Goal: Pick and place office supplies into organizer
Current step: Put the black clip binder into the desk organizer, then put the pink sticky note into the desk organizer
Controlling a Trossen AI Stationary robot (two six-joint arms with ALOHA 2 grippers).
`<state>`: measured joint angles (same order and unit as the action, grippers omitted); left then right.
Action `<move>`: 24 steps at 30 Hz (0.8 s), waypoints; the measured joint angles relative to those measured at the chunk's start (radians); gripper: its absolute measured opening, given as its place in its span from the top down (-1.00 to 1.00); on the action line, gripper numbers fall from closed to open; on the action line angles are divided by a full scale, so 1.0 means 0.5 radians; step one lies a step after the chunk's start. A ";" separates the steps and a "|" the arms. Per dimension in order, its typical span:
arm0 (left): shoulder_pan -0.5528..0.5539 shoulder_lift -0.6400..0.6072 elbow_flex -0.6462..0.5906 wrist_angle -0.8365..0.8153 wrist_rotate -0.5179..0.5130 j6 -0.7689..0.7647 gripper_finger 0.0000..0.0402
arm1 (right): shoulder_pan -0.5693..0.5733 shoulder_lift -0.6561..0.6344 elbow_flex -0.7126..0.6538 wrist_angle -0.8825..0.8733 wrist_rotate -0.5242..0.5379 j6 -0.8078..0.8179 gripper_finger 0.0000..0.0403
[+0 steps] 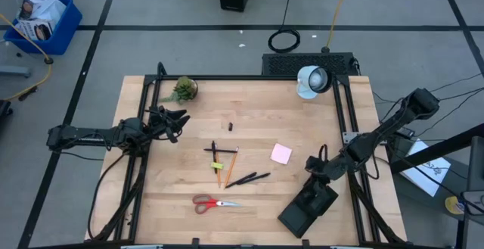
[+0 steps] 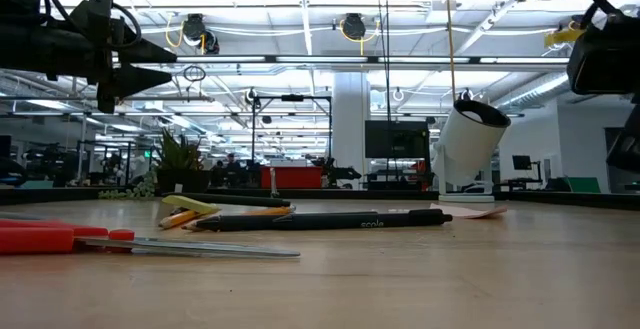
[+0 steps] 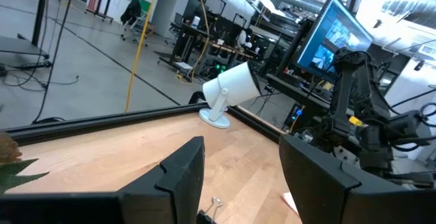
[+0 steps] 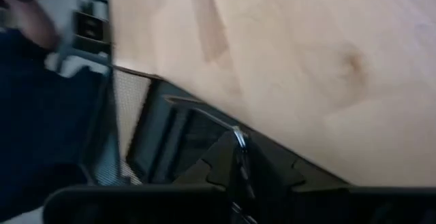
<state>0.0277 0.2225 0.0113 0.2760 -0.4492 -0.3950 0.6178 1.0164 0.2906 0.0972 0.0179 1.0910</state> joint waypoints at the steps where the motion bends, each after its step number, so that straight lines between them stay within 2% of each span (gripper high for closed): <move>1: 0.000 0.000 0.000 -0.003 -0.003 0.000 0.03 | 0.000 0.001 -0.034 0.094 -0.005 -0.005 0.78; 4: 0.000 0.000 0.000 -0.018 -0.010 -0.001 0.03 | 0.001 0.003 -0.088 0.286 -0.046 0.004 0.71; 12: 0.000 0.000 0.000 -0.022 -0.014 -0.003 0.03 | 0.004 0.002 -0.094 0.374 -0.098 -0.014 0.56; 21: 0.000 0.000 0.000 -0.022 -0.015 -0.005 0.03 | -0.049 0.002 -0.094 0.817 -0.033 -0.331 0.55; 24: 0.000 0.000 0.000 -0.022 -0.015 -0.005 0.03 | -0.087 0.002 -0.094 1.055 0.042 -0.546 0.58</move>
<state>0.0277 0.2226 0.0113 0.2649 -0.4564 -0.3973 0.5745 1.0176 0.2436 0.6249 0.0387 0.8178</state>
